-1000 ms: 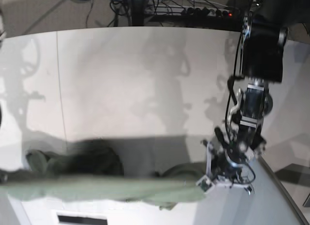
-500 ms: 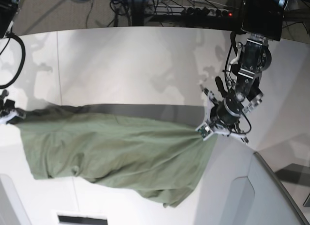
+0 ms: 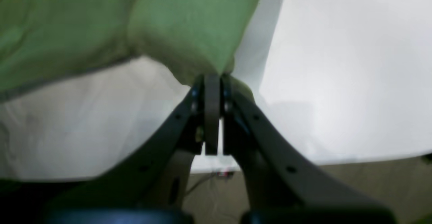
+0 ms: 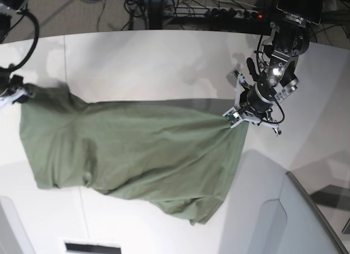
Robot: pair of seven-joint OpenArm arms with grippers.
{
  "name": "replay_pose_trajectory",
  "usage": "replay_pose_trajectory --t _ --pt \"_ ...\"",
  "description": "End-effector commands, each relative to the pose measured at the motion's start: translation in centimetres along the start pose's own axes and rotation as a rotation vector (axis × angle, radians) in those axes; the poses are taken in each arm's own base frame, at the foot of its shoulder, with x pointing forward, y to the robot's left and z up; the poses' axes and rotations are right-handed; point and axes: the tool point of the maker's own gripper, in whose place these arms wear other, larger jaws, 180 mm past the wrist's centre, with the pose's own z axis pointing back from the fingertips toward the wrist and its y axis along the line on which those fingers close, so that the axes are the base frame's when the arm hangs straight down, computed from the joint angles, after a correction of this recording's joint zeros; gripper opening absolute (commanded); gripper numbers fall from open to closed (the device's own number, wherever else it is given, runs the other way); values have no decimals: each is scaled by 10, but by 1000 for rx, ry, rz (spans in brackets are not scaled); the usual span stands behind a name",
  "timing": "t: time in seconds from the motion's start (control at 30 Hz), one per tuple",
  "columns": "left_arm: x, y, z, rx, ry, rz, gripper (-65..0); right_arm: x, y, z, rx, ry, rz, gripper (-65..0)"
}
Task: Layout the t-shirt on the table in an organized manner, then fold the t-shirt properly
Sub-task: 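Lift the shirt with both grippers and lay it flatter on the table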
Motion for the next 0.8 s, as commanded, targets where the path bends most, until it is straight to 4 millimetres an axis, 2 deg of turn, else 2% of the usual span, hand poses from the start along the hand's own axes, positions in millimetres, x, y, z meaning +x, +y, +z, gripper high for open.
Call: replay_pose_trajectory --t 0.0,0.07,0.3,0.4,0.6,0.67,0.77 --pt "3 8 3 27 -16 -5 -650 -2 -9 7 -21 -11 -19 -650" --pt "2 6 4 22 -13 -4 -650 -24 -14 8 -29 23 -64 -650" --pt "1 4 4 19 -11 -4 -650 -63 -18 16 -54 82 -80 -650" --pt "0 4 4 18 -11 -4 -650 -73 -15 12 -45 100 -108 -650" --pt "1 4 4 19 -10 -4 -650 -72 -41 26 -104 47 -209 -641" --pt "0 4 4 19 -6 -4 -650 -73 -44 28 -110 47 -218 -600" --pt "2 6 5 24 -10 -6 -650 -75 -45 28 -112 51 -217 -452"
